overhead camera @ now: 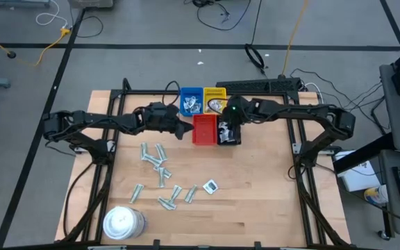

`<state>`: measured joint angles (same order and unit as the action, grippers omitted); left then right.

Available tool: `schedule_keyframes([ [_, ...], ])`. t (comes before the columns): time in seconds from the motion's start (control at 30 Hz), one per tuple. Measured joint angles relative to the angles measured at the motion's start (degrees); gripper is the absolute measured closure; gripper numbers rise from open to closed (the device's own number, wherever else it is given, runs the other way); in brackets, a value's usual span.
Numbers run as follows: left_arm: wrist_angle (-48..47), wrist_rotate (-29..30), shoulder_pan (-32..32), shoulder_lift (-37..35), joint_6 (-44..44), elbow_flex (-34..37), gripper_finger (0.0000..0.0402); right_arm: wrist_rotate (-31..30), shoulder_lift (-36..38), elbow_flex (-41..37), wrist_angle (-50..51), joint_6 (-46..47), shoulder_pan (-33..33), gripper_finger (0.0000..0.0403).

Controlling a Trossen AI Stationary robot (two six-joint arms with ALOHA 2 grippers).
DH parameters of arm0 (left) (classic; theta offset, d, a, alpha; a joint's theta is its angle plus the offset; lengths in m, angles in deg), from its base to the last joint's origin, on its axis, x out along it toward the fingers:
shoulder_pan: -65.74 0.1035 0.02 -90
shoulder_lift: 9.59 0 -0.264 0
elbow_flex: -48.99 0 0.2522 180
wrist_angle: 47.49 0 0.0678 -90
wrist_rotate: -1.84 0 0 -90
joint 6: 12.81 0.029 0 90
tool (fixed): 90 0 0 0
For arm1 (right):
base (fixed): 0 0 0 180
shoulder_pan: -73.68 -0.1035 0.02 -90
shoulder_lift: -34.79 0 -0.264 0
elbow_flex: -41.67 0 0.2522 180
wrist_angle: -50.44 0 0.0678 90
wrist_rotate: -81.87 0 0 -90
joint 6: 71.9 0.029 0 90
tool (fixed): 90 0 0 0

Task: Pick & Place First Aid Supplies
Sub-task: Put the towelette pack into the black bin

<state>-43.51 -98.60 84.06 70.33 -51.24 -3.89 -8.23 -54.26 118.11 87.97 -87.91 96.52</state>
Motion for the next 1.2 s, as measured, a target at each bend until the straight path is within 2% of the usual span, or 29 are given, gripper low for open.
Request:
schedule_keyframes([
  [0.13, -5.0, 1.3, -0.4, 0.0, -4.4, -0.8, 0.0277, 0.1, 0.5, 0.0, -0.8, 4.8, 0.2, 0.018],
  [0.27, -15.1, 9.6, -1.1, 0.0, -4.8, -2.3, 0.0277, 0.2, 0.5, 0.0, -1.2, 6.3, 0.2, 0.0162],
  [0.4, -22.7, 15.4, -0.8, 0.0, -5.8, -3.7, 0.0277, 0.3, 0.5, 0.0, -1.2, 6.1, 0.2, 0.0159],
  [0.6, -33.2, 20.1, 0.1, 0.0, -7.4, -6.8, 0.0277, 0.4, 0.5, 0.0, -1.3, 5.8, 0.2, 0.0164],
  [0.77, -42.1, 23.5, 1.1, 0.0, -9.3, -9.6, 0.0277, 4.8, 0.5, 0.0, -1.3, 3.1, 0.2, 0.0161],
  [0.93, -47.5, 24.9, 3.1, 0.0, -11.3, -10.1, 0.0277, 5.0, 0.7, 0.0, -1.6, 2.9, 0.1, 0.0161],
  [1.03, -48.9, 23.3, 4.3, 1.0, -11.0, -10.1, 0.0277, 4.9, 0.7, 0.0, -1.9, 2.9, 0.2, 0.0161],
  [1.2, -46.9, 18.1, 5.8, 3.3, -5.4, -10.2, 0.0277, 4.9, 0.7, 0.0, -2.1, 2.9, 0.2, 0.0161],
])
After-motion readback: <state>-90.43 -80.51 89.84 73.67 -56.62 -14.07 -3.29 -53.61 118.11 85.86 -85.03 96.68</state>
